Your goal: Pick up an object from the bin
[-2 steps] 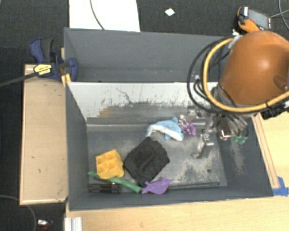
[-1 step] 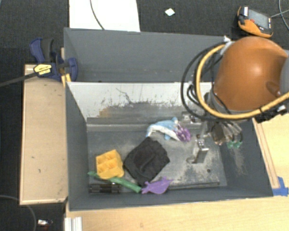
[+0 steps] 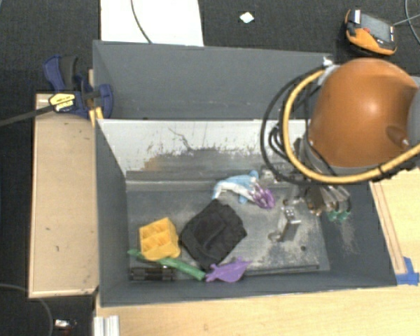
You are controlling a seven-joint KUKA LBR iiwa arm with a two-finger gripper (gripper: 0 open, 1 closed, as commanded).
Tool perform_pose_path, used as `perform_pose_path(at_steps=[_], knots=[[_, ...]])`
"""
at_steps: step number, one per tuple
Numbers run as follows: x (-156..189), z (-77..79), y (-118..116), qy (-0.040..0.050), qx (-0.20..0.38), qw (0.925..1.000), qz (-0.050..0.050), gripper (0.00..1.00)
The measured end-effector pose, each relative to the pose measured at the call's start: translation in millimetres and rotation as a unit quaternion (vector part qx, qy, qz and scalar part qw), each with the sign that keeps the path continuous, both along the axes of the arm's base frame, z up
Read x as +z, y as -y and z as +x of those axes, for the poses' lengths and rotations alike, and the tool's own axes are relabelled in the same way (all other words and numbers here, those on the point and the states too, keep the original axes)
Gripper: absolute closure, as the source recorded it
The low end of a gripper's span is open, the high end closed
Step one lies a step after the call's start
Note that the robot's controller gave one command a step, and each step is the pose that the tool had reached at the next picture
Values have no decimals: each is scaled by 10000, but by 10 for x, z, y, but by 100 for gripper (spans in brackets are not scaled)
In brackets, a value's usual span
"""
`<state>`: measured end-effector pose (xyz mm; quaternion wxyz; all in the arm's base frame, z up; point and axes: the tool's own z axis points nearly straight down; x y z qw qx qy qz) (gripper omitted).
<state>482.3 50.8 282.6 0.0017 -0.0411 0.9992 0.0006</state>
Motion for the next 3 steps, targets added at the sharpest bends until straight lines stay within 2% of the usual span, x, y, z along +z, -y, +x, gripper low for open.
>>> perform_pose_path(at_steps=[1,2,3], knots=[[-505,156,-303,-75,-73,9999,3,0],[-573,-4,-361,13,-684,9977,7,0],[43,146,-338,-13,-59,10000,7,0]])
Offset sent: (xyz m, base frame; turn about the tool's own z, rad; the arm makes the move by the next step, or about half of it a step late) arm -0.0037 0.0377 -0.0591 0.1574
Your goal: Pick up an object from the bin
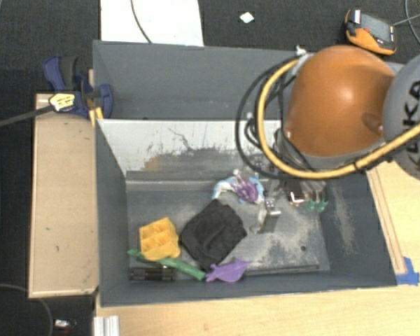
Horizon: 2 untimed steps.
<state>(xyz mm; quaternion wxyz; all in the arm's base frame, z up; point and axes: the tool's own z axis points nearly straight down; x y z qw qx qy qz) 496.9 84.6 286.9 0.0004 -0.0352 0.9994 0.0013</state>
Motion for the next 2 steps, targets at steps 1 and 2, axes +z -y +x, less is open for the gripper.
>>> perform_pose_path(at_steps=[1,2], knots=[[-82,-148,-59,-38,-532,9986,-9,0],[628,40,127,-12,1637,9865,-4,0]])
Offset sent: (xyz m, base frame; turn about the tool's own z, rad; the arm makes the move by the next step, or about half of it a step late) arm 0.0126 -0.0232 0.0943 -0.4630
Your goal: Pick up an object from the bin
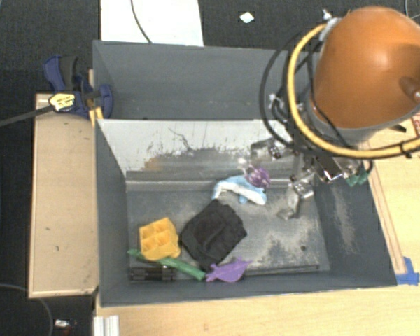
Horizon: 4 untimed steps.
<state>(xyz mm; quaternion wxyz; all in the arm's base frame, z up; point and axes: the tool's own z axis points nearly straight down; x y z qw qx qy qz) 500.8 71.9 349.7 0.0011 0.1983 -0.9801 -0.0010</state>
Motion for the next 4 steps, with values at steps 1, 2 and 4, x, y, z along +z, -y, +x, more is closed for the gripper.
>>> perform_pose_path(at_steps=[1,2,4], knots=[[-25,-58,-42,-23,-656,9978,-3,0],[170,-86,-11,29,338,9994,5,0],[332,-11,-79,49,673,9977,11,0]])
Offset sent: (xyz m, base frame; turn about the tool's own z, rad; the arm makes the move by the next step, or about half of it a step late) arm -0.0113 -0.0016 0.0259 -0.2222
